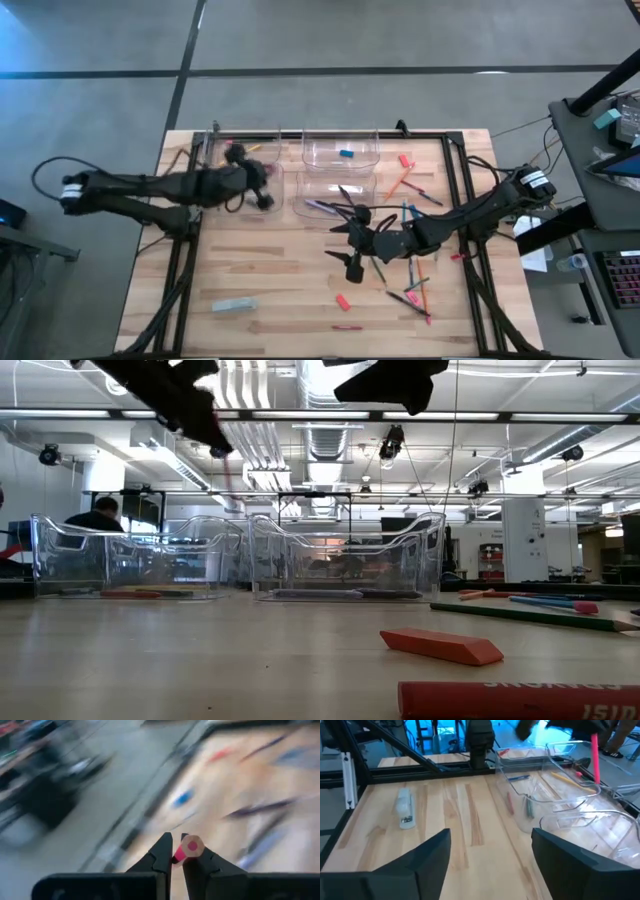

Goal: Sort crayons/erasers/pens/pencils in bins
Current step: Put the pink pencil into the top left transparent bin, then put the green pencil into the top left transparent bin

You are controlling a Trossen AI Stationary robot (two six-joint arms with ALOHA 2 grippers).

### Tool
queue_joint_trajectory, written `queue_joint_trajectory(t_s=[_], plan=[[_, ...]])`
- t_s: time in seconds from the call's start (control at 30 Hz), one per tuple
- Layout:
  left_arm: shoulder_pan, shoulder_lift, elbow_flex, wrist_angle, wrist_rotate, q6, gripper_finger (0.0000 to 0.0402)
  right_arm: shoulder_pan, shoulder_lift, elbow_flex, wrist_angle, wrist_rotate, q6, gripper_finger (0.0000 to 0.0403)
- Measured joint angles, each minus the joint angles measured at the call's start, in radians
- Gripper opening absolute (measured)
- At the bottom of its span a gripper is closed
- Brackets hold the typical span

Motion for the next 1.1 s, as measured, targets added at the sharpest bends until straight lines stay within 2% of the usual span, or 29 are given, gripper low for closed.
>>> queue_joint_trajectory(t_s=[0.1,0.17,0.37,0.5,0.6,0.7,0.87,0.97,1.1], plan=[[0.106,0.010,0.058,-0.194,-0.066,0.026,0.0013,-0.001,0.005,0.000,0.001,0.003,0.000,0.0264],[0.180,0.038,0.071,-0.254,-0.094,0.073,0.0013,-0.001,0.010,0.000,0.001,0.004,0.001,0.0260],[0.406,0.180,0.071,-0.274,-0.105,0.236,0.0013,0.000,0.014,0.000,-0.007,0.004,0.010,0.0251],[0.494,0.283,0.070,-0.273,-0.130,0.288,0.0021,0.000,0.014,0.000,-0.031,0.003,0.014,0.0252],[0.520,0.335,0.070,-0.274,-0.154,0.291,0.0053,0.000,0.014,0.002,-0.057,0.003,0.016,0.0255],[0.522,0.351,0.070,-0.274,-0.158,0.292,0.0105,0.000,0.010,0.003,-0.090,0.003,0.031,0.0256],[0.509,0.292,0.076,-0.275,-0.184,0.243,0.0194,0.000,-0.009,0.004,-0.221,0.002,0.117,0.0250],[0.486,0.187,0.078,-0.258,-0.090,0.173,0.0226,0.000,-0.012,0.004,-0.389,0.002,0.221,0.0246],[0.438,0.003,0.048,-0.159,0.167,0.049,0.0232,0.017,-0.009,-0.018,-0.581,0.004,0.418,0.0241]])
